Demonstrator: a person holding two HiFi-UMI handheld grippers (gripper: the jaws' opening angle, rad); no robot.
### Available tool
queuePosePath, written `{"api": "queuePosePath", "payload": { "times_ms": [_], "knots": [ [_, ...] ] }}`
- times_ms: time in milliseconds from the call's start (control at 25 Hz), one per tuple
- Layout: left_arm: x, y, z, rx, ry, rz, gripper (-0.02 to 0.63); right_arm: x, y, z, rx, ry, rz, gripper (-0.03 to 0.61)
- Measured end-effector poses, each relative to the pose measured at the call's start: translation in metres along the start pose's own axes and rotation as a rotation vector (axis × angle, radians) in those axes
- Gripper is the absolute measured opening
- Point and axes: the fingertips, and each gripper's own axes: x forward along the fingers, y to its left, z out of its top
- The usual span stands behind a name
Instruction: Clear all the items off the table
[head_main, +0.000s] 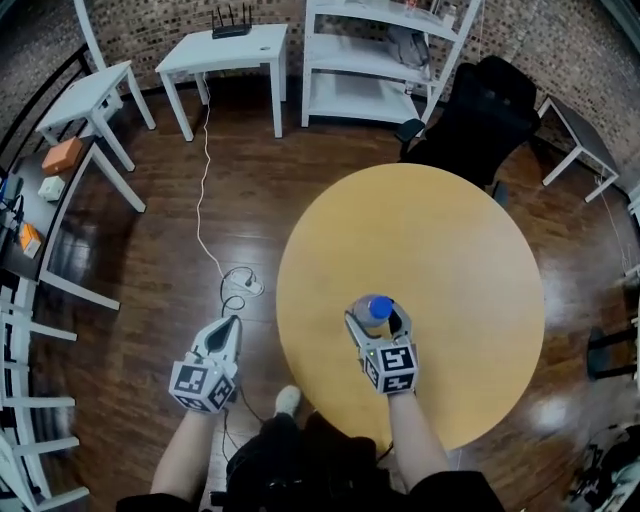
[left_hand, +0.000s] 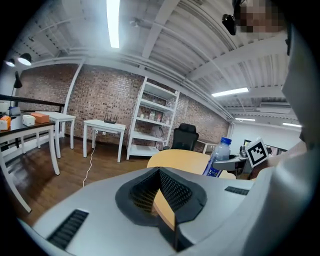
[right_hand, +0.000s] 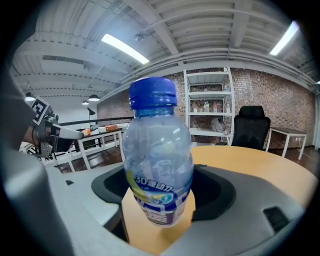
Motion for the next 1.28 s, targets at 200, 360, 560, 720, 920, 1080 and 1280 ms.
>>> {"api": "queuePosePath", "payload": {
  "times_ms": [200, 360, 560, 720, 920, 1080, 1280],
  "knots": [
    [0.01, 0.007, -0.024, -0.034, 0.051, 0.018, 0.0, 0.02, -0.007, -0.029, 0.021, 0.049, -0.002, 0.374],
    [0.005, 0.01, -0.044, -0.09, 0.078, 0.056, 0.0, 0.026, -0.01, -0.031, 0.031, 0.038, -0.011, 0.374],
    [-0.011, 0.013, -0.075, -0.14, 0.135, 0.068, 0.0, 0.023, -0.007, -0.029, 0.044, 0.007, -0.031, 0.374],
    [-0.016, 0.015, -0.078, -0.145, 0.147, 0.065, 0.0, 0.024, -0.007, -0.029, 0.052, -0.003, -0.043, 0.378],
    [-0.013, 0.014, -0.063, -0.148, 0.113, 0.037, 0.0, 0.018, -0.009, -0.03, 0.047, -0.02, -0.076, 0.393],
    [-0.009, 0.008, -0.043, -0.136, 0.069, -0.011, 0.0, 0.01, -0.011, -0.03, 0.05, -0.018, -0.117, 0.393],
    [0.001, 0.008, -0.023, -0.132, 0.021, -0.061, 0.0, -0.013, -0.009, -0.021, 0.069, -0.048, -0.139, 0.393]
  ]
}}
